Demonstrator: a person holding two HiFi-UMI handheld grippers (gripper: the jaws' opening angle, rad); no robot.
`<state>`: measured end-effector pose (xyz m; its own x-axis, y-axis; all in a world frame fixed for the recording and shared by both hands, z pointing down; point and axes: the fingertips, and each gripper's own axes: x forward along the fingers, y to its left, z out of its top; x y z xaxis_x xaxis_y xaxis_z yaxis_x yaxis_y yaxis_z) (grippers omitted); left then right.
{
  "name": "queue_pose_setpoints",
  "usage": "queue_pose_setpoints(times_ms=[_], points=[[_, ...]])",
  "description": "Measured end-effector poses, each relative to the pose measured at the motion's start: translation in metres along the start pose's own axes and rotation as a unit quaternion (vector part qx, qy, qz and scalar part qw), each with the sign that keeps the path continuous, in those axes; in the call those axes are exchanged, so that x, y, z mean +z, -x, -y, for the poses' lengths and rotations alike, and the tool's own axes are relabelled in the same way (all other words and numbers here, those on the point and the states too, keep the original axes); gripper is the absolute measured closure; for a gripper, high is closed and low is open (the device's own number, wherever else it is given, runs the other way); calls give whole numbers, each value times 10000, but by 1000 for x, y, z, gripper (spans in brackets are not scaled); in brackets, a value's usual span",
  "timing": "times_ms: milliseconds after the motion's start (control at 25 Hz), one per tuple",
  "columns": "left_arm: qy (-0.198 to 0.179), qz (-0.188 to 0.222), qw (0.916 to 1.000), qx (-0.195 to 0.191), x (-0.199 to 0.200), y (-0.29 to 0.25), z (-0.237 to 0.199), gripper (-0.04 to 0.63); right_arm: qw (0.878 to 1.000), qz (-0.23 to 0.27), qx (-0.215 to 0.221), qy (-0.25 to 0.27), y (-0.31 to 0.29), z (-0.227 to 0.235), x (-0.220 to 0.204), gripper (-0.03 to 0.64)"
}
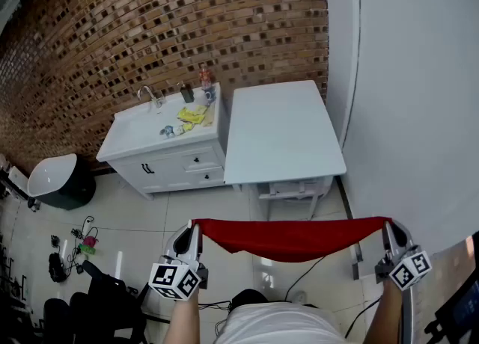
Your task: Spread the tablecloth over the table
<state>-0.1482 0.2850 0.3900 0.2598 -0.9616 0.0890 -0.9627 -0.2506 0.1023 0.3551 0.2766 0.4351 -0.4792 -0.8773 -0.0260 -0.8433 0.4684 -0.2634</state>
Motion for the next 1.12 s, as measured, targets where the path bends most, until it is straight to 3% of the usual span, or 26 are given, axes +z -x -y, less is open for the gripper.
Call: queue_pose_setpoints(times_ms=[320,560,800,1120], points=[[54,63,9999,135,3,-6,13,577,9997,-87,222,-52,-12,15,1,604],[148,95,9994,303,-8,-15,-9,577,9989,-193,420,-31,-58,14,-11,604],[58,103,9998,158,-3,-68,-21,577,9985,-349,412,58,-105,25,-6,604],[206,119,9997,-103,21,-160,-86,577,9999,-77,-102,-35,-188,51,37,604]])
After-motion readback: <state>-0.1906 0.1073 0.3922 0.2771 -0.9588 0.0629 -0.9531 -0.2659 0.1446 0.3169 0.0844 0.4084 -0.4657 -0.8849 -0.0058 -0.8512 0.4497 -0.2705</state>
